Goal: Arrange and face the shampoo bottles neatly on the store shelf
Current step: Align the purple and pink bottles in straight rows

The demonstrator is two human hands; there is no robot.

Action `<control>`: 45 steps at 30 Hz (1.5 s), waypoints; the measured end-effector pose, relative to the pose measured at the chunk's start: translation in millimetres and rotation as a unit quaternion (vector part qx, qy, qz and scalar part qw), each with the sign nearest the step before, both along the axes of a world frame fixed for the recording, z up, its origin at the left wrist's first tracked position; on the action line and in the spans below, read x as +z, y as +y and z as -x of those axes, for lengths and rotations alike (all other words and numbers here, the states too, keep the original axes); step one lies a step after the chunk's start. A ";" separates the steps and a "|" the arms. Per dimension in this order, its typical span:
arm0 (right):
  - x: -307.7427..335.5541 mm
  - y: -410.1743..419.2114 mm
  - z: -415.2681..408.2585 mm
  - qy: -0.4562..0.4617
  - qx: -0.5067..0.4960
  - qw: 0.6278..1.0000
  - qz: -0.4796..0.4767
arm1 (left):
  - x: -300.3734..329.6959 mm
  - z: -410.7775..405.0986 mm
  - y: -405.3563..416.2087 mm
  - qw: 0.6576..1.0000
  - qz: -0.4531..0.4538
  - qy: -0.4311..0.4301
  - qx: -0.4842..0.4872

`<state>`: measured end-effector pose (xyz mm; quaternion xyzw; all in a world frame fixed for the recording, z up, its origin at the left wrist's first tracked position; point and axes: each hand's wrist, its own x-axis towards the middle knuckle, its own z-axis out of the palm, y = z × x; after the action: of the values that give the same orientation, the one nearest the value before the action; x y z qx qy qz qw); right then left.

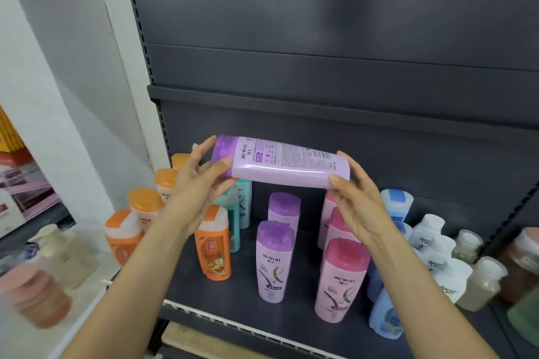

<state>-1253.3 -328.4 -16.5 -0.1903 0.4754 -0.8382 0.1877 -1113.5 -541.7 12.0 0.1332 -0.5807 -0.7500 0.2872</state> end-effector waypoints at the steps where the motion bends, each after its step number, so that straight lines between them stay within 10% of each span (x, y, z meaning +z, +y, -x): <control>1: 0.7 1.4 -1.6 0.012 0.005 1.000 0.000 | -1.2 -2.3 -0.4 1.000 -0.007 0.009 -0.006; 35: -8.4 -18.3 28.2 -0.146 0.009 0.975 -0.167 | 15.2 33.3 6.8 0.975 0.219 0.029 0.014; 41: -16.1 -19.3 54.6 0.049 -0.087 0.944 -0.313 | 24.0 63.4 5.5 0.959 0.276 0.022 0.059; 45: -25.7 -15.1 78.7 0.316 -0.125 0.780 -0.525 | 16.5 93.2 10.3 0.928 0.361 0.002 0.091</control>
<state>-1332.0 -343.5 -42.3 -0.2552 0.8941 -0.3679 -0.0085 -1206.6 -531.4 28.5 0.0711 -0.7974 -0.4603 0.3837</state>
